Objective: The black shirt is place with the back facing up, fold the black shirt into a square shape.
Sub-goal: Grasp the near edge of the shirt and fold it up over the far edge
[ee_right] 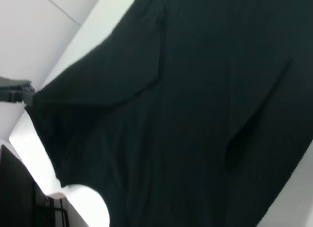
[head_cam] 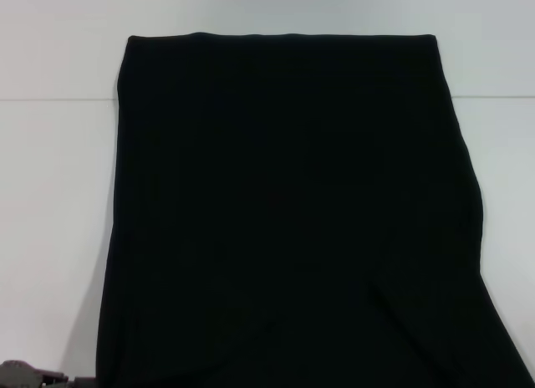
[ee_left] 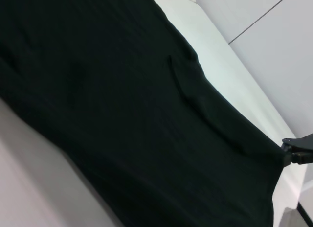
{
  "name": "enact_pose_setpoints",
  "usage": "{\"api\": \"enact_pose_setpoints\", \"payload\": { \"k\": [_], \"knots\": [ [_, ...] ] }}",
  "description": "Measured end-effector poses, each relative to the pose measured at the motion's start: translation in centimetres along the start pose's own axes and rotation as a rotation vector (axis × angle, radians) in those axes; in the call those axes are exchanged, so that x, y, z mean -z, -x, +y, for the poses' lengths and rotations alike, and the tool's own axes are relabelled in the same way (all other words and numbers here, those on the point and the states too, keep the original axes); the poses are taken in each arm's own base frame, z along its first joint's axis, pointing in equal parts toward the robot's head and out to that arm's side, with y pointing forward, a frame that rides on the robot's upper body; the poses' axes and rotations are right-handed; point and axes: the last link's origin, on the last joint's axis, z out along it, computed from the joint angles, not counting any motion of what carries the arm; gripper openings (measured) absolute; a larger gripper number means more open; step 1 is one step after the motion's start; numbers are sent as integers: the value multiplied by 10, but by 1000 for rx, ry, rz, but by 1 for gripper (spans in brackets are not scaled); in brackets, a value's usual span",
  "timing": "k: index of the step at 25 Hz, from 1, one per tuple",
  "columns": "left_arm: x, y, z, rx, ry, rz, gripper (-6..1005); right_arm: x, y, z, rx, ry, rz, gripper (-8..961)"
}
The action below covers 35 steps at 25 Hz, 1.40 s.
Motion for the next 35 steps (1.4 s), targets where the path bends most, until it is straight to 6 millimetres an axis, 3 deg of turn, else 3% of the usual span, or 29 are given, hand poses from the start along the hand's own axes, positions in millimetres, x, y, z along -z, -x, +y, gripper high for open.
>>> {"api": "enact_pose_setpoints", "payload": {
  "k": [3,6,7,9,11,12,16,19,26,30,35],
  "knots": [
    [-4,-10,-2,-11,-2,16,2,4,11,-2,19,-9,-51,35],
    [-10,-38,-7,-47,-4,56,2,3,41,-4,67,-14,-115,35],
    [-10,-38,-7,-47,-4,56,2,2,52,-5,83,-16,-132,36],
    [-22,-84,-16,-93,-22,90,2,-2,79,-8,119,-31,-172,36],
    [-27,-105,-21,-106,-44,102,2,-6,105,-10,145,-54,-210,36],
    [-32,-125,-25,-118,-81,117,2,-8,116,-12,151,-70,-225,36],
    [-36,-177,-38,-151,-228,190,2,-21,161,-20,161,-147,-274,36],
    [-36,-200,-45,-166,-313,232,3,-33,189,-24,166,-200,-304,36],
    [-36,-234,-60,-186,-497,326,3,-63,246,-31,167,-335,-360,35],
    [-38,-244,-64,-180,-543,350,2,-80,279,-28,200,-416,-384,35],
    [-42,-260,-64,-211,-595,360,2,-91,304,-23,231,-493,-397,36]
  ]
}}
